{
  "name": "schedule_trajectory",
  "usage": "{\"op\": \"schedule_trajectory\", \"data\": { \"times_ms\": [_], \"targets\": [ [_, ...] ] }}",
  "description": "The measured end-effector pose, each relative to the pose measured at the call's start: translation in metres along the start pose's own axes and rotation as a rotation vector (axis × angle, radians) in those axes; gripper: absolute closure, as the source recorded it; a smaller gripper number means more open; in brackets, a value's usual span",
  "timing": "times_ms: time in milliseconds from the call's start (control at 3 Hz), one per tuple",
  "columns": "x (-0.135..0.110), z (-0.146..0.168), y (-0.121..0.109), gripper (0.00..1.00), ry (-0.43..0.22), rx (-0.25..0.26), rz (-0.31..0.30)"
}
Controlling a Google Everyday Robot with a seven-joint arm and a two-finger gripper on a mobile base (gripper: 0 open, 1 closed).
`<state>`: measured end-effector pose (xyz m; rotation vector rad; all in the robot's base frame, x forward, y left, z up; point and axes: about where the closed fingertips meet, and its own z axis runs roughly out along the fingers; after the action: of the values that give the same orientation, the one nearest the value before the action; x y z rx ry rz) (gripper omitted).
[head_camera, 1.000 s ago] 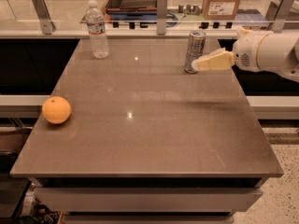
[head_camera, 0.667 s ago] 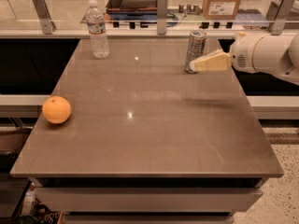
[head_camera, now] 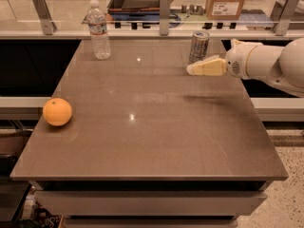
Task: Move redbull can near orange
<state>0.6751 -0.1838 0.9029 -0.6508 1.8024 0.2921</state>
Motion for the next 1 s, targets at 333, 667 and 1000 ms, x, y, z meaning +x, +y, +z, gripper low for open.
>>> {"op": "schedule_trajectory", "data": {
  "times_ms": [333, 667, 1000],
  "targets": [
    [-0.001, 0.012, 0.000, 0.00, -0.054, -0.010, 0.028],
    [-0.002, 0.029, 0.003, 0.00, -0.108, -0.032, 0.061],
    [0.000, 0.043, 0.006, 0.00, -0.133, -0.053, 0.087]
  ]
}}
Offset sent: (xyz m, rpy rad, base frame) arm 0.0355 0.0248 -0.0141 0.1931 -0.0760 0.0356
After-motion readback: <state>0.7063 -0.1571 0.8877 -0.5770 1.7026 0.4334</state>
